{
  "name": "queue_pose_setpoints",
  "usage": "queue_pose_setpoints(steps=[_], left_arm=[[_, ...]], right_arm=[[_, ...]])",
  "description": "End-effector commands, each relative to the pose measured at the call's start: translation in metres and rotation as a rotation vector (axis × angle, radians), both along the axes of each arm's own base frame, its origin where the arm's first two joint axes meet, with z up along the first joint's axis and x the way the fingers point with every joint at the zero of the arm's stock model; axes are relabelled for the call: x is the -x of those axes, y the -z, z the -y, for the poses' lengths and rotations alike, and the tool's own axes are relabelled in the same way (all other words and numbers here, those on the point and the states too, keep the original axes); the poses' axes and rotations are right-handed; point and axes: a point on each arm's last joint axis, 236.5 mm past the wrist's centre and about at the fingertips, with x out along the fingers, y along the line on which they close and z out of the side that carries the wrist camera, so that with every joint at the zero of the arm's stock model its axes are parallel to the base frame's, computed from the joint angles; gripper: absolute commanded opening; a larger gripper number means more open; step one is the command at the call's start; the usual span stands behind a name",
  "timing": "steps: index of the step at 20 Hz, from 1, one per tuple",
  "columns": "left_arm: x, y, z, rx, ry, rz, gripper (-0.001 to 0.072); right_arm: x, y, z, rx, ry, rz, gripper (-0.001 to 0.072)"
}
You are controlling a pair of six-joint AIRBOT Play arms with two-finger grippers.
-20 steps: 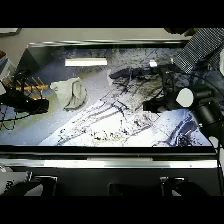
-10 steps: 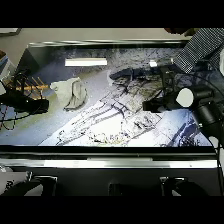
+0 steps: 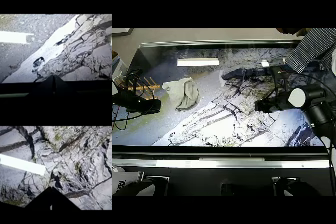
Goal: Fold the clothes and pants, and hang the long-sleeved shirts on hangers.
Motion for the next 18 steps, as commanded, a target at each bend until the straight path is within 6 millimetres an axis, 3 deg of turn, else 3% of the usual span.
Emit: queue_pose_setpoints(steps=[1,6,9,10,11,13,14,18], left_arm=[[0.000,0.000,0.000,0.000,0.000,0.001,0.0022],[0.000,0.000,0.000,0.000,0.000,0.001,0.0023],[-0.019,-0.002,-0.001,0.005,-0.026,0.068,0.0125],[-0.032,-0.006,0.002,0.018,-0.035,0.109,0.0450],[-0.049,-0.013,0.004,0.029,-0.044,0.166,0.0720],[-0.091,-0.026,0.007,0.056,-0.085,0.264,0.0720],[-0.111,-0.020,0.010,0.060,-0.089,0.275,0.0720],[-0.177,0.050,0.024,0.055,-0.076,0.226,0.0720]], right_arm=[[0.000,0.000,-0.001,-0.002,0.000,0.001,0.0033],[0.000,0.000,-0.001,-0.004,-0.001,0.000,0.0033],[0.000,0.000,-0.001,-0.004,-0.001,0.000,0.0033],[0.000,0.000,-0.001,-0.004,-0.001,0.000,0.0033],[0.000,-0.001,-0.001,-0.005,0.000,0.002,0.0033],[0.000,0.000,-0.001,-0.005,0.000,0.001,0.0034],[0.000,0.000,-0.001,-0.004,0.000,-0.001,0.0035],[0.002,0.001,-0.001,-0.003,0.002,-0.009,0.0035]])
